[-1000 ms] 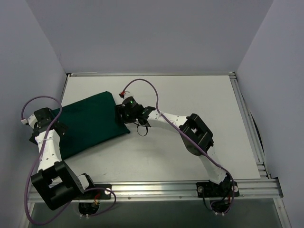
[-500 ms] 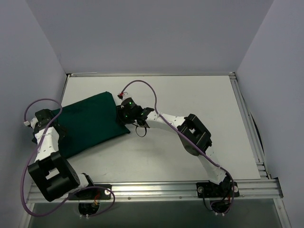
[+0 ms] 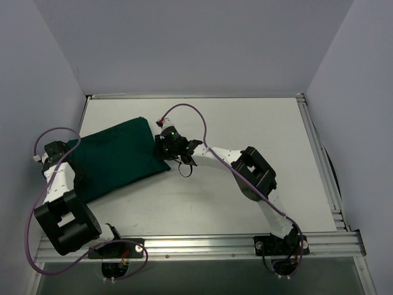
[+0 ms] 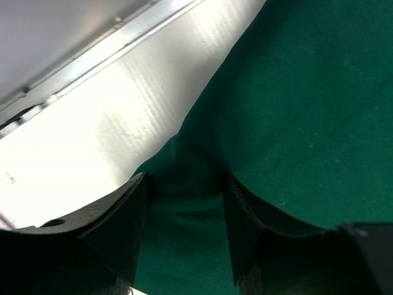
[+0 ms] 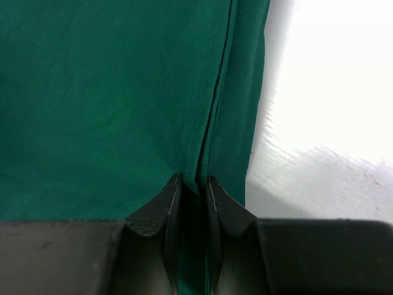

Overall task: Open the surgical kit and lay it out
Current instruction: Move the surgical kit at the center of the board.

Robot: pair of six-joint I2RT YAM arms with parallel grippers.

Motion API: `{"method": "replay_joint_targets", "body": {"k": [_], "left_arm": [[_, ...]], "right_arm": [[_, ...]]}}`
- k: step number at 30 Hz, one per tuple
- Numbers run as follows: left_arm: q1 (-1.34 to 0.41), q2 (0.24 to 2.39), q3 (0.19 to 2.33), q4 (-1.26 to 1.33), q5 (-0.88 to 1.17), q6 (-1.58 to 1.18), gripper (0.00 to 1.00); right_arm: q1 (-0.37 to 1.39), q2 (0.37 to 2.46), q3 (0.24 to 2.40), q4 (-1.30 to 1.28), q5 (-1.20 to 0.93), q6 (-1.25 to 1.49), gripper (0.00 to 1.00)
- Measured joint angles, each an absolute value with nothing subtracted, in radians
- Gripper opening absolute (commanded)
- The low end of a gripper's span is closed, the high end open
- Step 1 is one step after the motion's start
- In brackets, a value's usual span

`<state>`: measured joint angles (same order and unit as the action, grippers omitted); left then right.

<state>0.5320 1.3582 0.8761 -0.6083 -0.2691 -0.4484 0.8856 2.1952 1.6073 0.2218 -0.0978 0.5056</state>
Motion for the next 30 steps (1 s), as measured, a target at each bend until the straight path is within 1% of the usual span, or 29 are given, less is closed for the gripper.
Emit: {"method": "replay_joint_targets", "body": {"k": [1, 7, 12, 16, 21, 30], "left_arm": [[0.532, 1.363, 0.878, -0.604, -0.254, -0.447, 0.50], [0.518, 1.385, 0.885, -0.580, -0.136, -0.441, 0.46], [0.440, 1.387, 0.886, -0.576, -0.063, -0.464, 0.45], [0.316, 1.384, 0.886, -0.579, -0.044, -0.504, 0.40], [0.171, 1.377, 0.886, -0.584, 0.004, -0.573, 0.40], [-0.154, 1.396, 0.896, -0.561, 0.011, -0.716, 0.40]], "right_arm": [[0.882, 2.187, 1.596, 0.227, -0.098, 0.508, 0.00], [0.850, 2.125, 1.502, 0.243, -0.090, 0.521, 0.00], [0.804, 2.044, 1.392, 0.247, -0.081, 0.527, 0.00], [0.754, 1.968, 1.305, 0.224, -0.045, 0.512, 0.00], [0.691, 1.837, 1.163, 0.180, 0.001, 0.480, 0.00], [0.535, 1.601, 0.942, 0.072, 0.049, 0.408, 0.00]]}}
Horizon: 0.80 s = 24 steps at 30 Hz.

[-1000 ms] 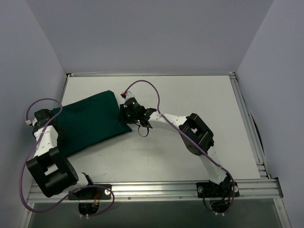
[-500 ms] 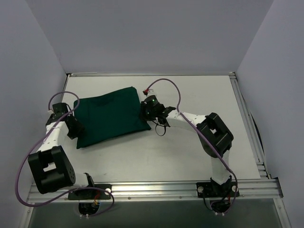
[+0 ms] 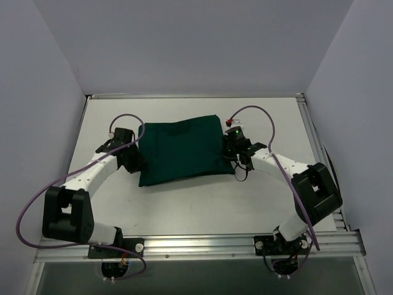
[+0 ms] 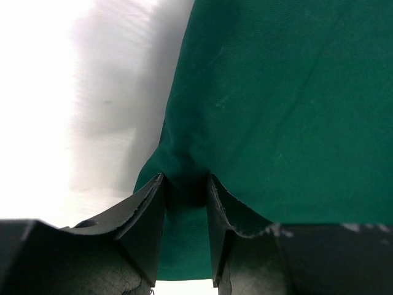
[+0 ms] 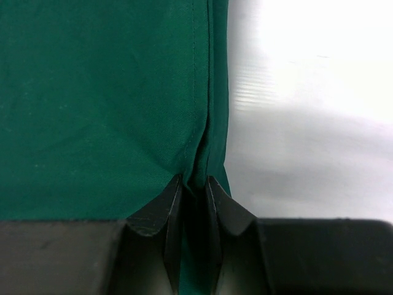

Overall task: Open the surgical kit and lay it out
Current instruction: Move the surgical kit at the center of the board.

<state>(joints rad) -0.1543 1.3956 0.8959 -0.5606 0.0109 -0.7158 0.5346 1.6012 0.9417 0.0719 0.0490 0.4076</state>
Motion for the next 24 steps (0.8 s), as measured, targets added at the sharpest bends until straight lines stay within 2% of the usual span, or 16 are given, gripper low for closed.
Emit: {"method": "replay_joint_targets", "body": {"k": [11, 24], "left_arm": [[-0.271, 1.589, 1.060, -0.489, 0.029, -0.755, 0.40], [-0.283, 1.645, 1.109, -0.482, 0.023, -0.755, 0.40]], "right_arm": [[0.398, 1.526, 0.877, 0.049, 0.034, 0.352, 0.00], [0.352, 1.540, 0.887, 0.060, -0.013, 0.312, 0.00]]}}
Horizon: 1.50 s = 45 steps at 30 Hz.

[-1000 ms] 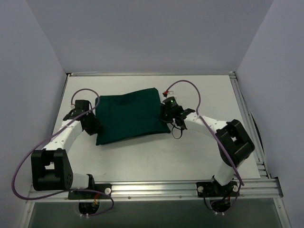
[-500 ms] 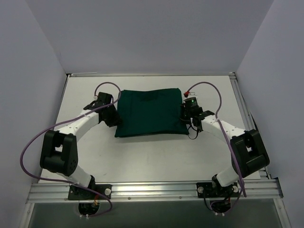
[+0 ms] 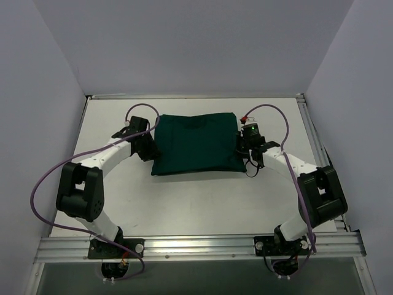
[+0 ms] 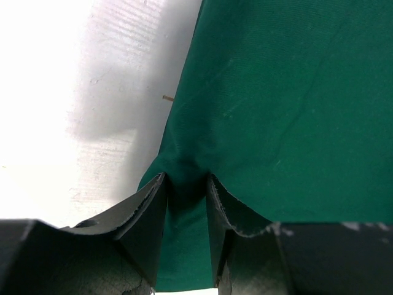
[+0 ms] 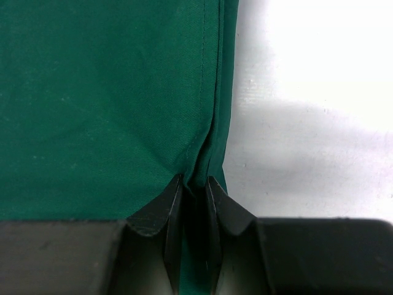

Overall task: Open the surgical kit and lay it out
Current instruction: Move the surgical kit at the center of the board, then open the surgical kit at the center of the board.

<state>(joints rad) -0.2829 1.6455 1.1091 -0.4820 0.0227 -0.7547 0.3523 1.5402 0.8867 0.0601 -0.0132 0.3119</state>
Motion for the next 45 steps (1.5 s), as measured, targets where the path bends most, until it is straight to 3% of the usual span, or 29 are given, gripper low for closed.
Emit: {"method": "replay_joint_targets", "body": {"k": [6, 8, 12, 22, 26, 37, 45], "left_arm": [[-0.283, 1.656, 1.121, -0.480, 0.013, -0.755, 0.40], [-0.283, 1.656, 1.121, -0.480, 0.010, -0.755, 0.42], [-0.284, 1.656, 1.130, -0.490, -0.016, -0.749, 0.56], [-0.282, 1.626, 1.238, -0.592, -0.113, -0.713, 0.97], [-0.302, 1.559, 1.316, -0.637, -0.152, -0.694, 0.94], [-0.704, 1.533, 1.568, -0.723, -0.387, -0.630, 0.94], [-0.991, 1.825, 1.896, -0.785, -0.589, -0.516, 0.94]], "right_arm": [[0.346, 1.565, 0.912, 0.065, -0.017, 0.297, 0.02], [0.346, 1.569, 0.917, 0.064, -0.017, 0.293, 0.09], [0.342, 1.570, 0.921, 0.062, -0.025, 0.287, 0.26], [0.327, 1.513, 1.008, -0.009, 0.021, 0.290, 0.82], [0.327, 1.432, 1.090, -0.083, 0.077, 0.291, 0.99], [0.326, 1.061, 1.296, -0.261, 0.249, 0.299, 1.00], [0.326, 0.823, 1.337, -0.332, 0.329, 0.312, 1.00]]}}
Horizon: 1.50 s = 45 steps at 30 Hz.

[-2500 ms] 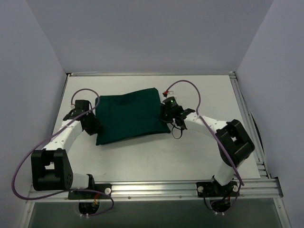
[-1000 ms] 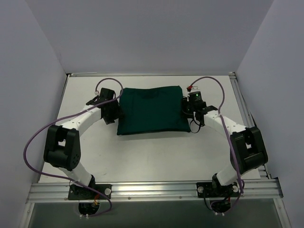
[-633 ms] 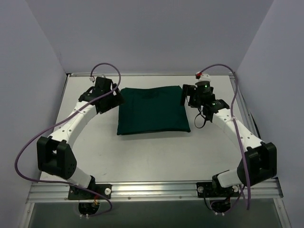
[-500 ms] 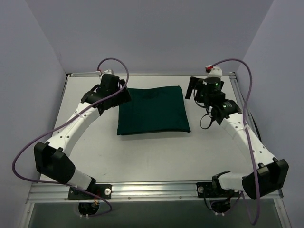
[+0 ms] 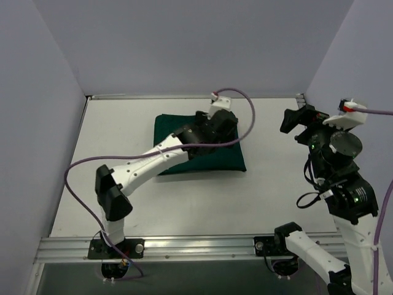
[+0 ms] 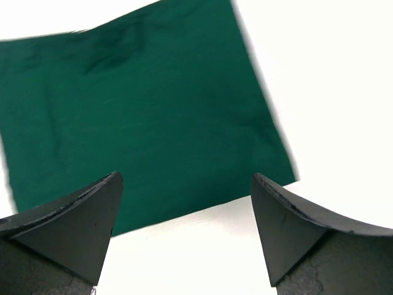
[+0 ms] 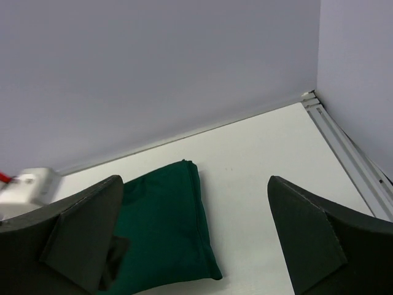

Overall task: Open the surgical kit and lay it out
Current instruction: Open the surgical kit at the center of the board.

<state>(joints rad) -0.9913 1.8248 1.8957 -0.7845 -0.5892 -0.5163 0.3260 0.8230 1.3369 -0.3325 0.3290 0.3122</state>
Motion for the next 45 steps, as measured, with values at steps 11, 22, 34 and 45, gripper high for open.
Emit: {"method": "replay_joint_targets", "body": {"k": [11, 22, 34, 45], "left_arm": [[-1.217, 2.329, 2.343, -0.884, -0.718, -0.312, 0.96], [-1.244, 2.516, 2.447, -0.916, -0.806, -0.170, 0.92], [-1.244, 2.559, 2.456, -0.896, -0.865, -0.084, 0.70], [-1.244, 2.584, 2.457, -0.862, -0.890, -0.042, 0.54]], "right_arm": [[0.326, 0.735, 1.337, -0.417, 0.351, 0.334, 1.00], [0.326, 0.701, 1.327, -0.496, 0.351, 0.351, 1.00], [0.326, 0.699, 1.327, -0.537, 0.351, 0.350, 1.00], [0.326, 0.698, 1.322, -0.538, 0.351, 0.346, 1.00]]}}
